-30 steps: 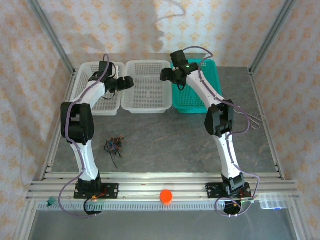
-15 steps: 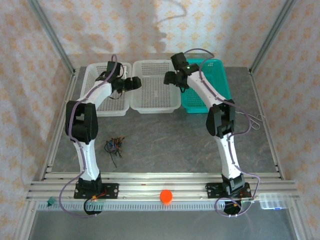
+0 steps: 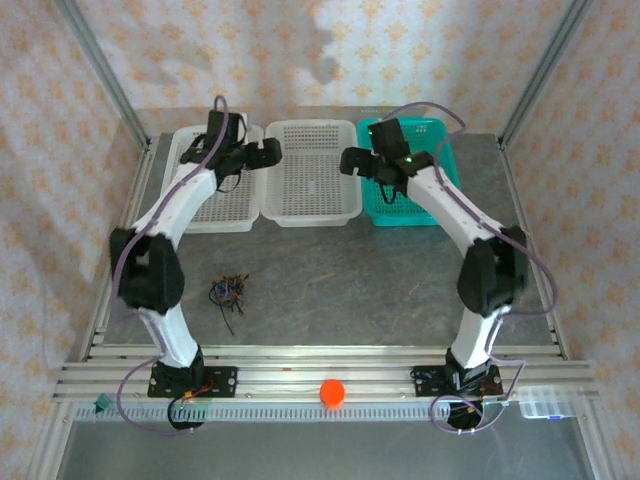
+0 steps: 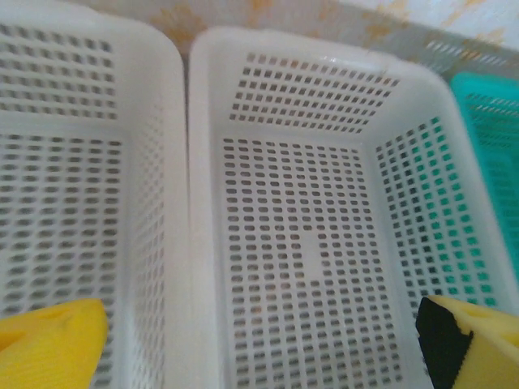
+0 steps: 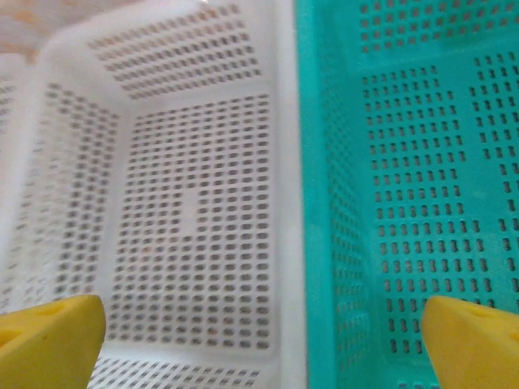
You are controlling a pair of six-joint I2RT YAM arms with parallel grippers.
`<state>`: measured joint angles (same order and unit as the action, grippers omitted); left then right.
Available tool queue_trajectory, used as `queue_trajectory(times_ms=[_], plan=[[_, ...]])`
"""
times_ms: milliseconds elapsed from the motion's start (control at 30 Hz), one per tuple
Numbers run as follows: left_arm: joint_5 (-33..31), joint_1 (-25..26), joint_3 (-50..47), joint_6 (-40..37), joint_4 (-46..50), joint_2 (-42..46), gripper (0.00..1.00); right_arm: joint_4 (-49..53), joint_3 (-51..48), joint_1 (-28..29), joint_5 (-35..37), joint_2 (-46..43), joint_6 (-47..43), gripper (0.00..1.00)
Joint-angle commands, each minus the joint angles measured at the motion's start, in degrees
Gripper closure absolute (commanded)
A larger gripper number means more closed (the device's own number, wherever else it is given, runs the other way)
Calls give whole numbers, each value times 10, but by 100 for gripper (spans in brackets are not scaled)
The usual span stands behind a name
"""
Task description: Untangle the cables
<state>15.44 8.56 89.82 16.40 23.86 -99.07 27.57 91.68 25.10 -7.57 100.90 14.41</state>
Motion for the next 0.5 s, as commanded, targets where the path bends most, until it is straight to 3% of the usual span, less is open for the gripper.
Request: queue_trajectory(times_ms=[0,200,333,467], plan=[[-83,18,-63,1,4,103,1,-93,-54,49,-25,-55,-28,0],[-152,33,-204,43,31,259,1,-171,-168,161,57,-131,12,0],[-249,32,-237,71,114,314,2,-230,-223,228,84,-158,46,0],[-247,32,-293,133,145,379,3,-264,-253,287,104,-167,37,0]])
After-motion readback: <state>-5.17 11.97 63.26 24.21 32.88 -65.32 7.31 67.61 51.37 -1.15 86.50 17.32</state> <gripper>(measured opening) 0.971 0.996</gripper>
